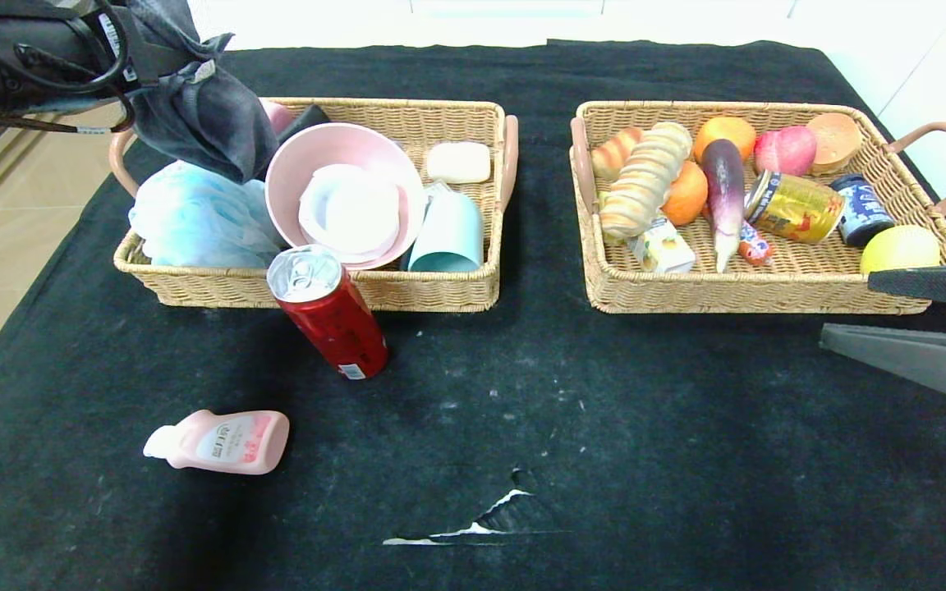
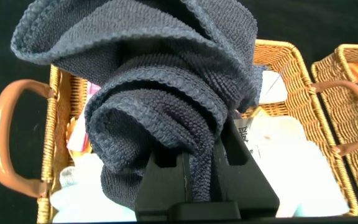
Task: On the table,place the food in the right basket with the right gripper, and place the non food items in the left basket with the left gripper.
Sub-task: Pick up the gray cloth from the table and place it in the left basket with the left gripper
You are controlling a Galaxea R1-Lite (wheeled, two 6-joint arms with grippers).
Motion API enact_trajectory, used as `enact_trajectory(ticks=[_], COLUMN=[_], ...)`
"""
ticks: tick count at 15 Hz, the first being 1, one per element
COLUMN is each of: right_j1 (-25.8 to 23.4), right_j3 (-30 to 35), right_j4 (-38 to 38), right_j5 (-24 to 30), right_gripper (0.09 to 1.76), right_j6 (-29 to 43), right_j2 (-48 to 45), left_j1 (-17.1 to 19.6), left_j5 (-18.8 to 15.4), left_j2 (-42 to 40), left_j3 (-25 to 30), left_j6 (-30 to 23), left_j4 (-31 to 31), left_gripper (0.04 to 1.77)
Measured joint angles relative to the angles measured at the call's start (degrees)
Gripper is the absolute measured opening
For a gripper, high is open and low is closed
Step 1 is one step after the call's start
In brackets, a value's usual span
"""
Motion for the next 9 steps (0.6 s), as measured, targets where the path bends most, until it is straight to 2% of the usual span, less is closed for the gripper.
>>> enact_trajectory(ticks=[1, 4, 9], right_j1=[0.1, 0.1, 0.2], right_j3=[0.0, 0.0, 0.0], right_j4=[0.0, 0.0, 0.0], right_j5=[0.0, 0.0, 0.0], right_gripper=[1.7, 1.7, 1.7], right_j6=[0.0, 0.0, 0.0], right_j2=[0.0, 0.0, 0.0], left_j1=[0.2, 0.6, 0.8], left_j5=[-0.3, -0.4, -0.5], left_j2=[0.4, 1.1, 1.4], left_j3=[0.0, 0.1, 0.3], left_j6=[-0.1, 0.2, 0.2], left_j4=[-0.7, -0.8, -0.4], left_gripper=[0.34, 0.8, 1.23])
